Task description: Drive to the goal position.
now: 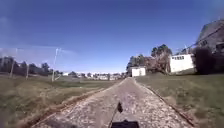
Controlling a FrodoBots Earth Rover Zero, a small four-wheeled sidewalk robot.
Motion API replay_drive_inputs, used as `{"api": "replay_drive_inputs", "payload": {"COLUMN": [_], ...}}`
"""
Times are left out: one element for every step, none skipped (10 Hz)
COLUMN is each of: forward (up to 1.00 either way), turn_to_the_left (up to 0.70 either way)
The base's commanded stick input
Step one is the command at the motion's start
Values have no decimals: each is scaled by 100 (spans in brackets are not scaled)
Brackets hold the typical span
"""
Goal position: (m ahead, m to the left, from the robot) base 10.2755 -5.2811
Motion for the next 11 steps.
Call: {"api": "replay_drive_inputs", "payload": {"forward": [100,100,100,100,100,100,100,100,100,100,100], "turn_to_the_left": [-40,-40,-18,-5,1,1,-3,-10,-38,-39,-37]}}
